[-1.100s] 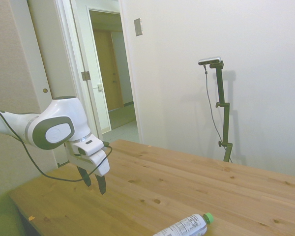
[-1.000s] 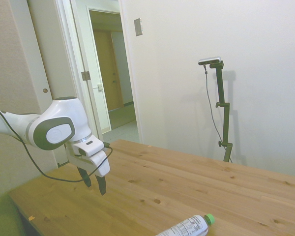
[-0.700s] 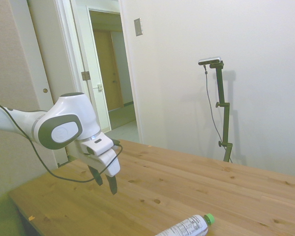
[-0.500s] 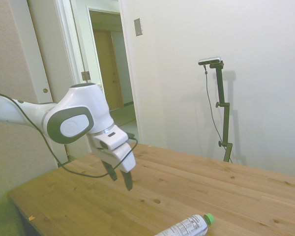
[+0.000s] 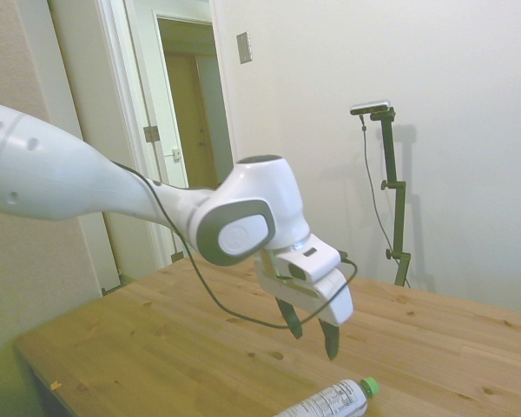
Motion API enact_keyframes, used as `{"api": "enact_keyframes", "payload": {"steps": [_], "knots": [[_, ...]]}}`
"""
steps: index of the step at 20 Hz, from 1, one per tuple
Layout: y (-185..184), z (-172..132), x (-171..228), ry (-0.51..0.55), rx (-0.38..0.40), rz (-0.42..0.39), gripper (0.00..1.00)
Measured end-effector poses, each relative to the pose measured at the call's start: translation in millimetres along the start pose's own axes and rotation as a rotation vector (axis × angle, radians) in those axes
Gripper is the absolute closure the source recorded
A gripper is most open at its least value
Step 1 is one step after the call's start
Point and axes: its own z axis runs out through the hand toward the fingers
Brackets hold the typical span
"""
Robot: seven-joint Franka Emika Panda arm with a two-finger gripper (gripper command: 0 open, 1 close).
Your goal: Stand the water bottle
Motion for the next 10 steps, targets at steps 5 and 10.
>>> {"api": "enact_keyframes", "payload": {"steps": [5,10], "knots": [[6,45,35,0.002,-0.056,0.039,0.00],[8,65,41,0.007,-0.071,0.045,0.00]]}}
